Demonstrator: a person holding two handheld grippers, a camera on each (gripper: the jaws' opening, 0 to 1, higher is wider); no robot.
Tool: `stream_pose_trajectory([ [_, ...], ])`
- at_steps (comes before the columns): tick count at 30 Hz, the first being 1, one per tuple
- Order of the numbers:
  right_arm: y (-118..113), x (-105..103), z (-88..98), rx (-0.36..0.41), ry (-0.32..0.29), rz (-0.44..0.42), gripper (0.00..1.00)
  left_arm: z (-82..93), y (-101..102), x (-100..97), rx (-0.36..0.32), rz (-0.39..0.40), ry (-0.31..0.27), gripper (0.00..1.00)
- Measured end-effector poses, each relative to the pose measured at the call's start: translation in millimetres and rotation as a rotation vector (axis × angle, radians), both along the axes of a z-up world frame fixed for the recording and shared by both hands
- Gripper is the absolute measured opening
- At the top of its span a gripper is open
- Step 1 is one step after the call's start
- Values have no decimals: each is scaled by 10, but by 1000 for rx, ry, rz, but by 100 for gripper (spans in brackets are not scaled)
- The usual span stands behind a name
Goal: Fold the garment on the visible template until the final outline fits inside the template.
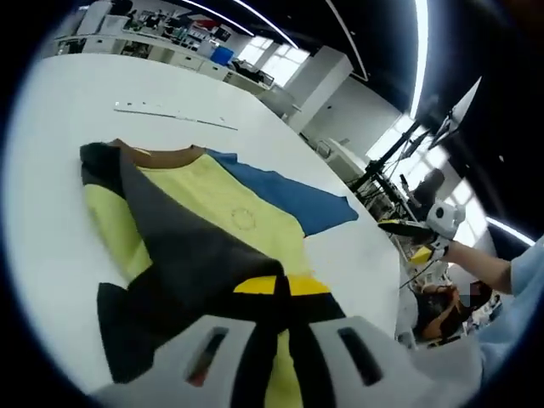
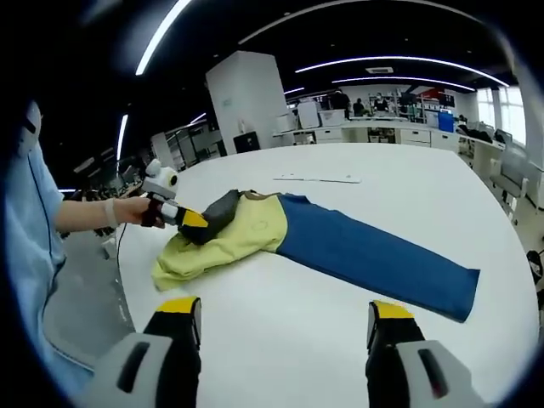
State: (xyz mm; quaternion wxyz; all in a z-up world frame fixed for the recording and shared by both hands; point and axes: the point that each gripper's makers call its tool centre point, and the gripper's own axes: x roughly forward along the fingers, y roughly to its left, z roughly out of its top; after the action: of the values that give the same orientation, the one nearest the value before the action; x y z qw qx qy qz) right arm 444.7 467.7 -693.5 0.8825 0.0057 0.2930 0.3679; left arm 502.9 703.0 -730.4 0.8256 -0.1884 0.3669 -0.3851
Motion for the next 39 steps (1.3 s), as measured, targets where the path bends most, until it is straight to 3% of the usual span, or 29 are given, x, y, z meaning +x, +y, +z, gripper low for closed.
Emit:
stream_pose_trajectory([
  [16, 32, -18, -30, 6, 13, -3, 80, -329, 56, -8, 30, 14, 62, 0],
  [25, 28, -28, -37, 2, 20, -4, 79, -339, 56, -7, 18, 30, 63, 0],
  [35, 45, -60, -43, 1, 25, 3, 79, -218, 50, -62, -3, -7, -13, 0],
  [39, 72, -73, -40, 3, 27, 8, 79, -111, 41, -126, -27, -35, -30, 8],
])
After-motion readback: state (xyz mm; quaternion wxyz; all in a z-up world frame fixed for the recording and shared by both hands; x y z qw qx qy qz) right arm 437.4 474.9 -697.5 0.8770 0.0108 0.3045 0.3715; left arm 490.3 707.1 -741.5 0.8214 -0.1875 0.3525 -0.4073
